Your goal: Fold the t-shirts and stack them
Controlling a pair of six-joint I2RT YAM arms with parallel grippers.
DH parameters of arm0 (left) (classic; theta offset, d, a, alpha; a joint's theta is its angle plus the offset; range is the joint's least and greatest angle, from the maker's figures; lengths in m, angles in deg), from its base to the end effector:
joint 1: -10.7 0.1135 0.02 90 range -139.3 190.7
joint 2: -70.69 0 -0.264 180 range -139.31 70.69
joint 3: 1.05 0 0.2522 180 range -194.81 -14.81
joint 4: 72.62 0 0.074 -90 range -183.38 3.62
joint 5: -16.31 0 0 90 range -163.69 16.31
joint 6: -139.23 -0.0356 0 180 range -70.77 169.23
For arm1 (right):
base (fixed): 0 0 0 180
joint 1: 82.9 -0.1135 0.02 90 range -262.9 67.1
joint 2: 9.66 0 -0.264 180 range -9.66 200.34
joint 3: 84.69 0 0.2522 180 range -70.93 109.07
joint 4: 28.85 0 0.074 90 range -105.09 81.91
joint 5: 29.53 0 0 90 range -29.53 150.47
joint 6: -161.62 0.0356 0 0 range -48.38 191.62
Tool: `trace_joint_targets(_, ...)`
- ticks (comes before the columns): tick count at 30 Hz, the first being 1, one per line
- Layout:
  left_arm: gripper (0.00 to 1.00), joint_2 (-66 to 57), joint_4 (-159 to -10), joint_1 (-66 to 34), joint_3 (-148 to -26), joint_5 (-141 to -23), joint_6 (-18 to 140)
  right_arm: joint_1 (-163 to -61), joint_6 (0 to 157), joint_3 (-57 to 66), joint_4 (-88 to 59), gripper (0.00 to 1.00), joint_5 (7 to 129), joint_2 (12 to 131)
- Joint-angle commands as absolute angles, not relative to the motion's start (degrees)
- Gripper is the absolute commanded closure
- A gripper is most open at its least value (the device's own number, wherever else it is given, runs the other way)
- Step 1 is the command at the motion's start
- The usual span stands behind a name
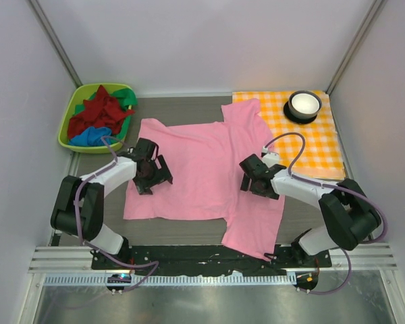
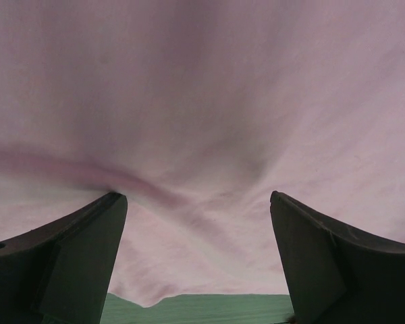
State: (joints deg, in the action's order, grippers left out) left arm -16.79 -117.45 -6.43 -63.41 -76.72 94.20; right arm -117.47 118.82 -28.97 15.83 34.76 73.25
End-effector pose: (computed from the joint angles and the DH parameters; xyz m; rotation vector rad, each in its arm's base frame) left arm 0.2616 -0.0826 0.1673 -0.6729 2.7705 -0.3246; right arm 0.2103 0.1262 0.1594 0.3812 2.5816 -0.1776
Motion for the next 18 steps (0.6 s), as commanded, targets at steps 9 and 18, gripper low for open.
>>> trace_joint_targets(9, 0.07, -29.5, -113.0, -6.4, -67.7, -70.5, 95.9, -117.0, 118.6, -27.8, 8.2, 0.05, 33.8, 86.0)
trace_joint_targets(18, 0.07, -16.7, -118.0, -6.4, -70.3, -67.7, 96.3, -117.8, 117.2, -25.9, 14.9, 0.05, 25.6, 73.9)
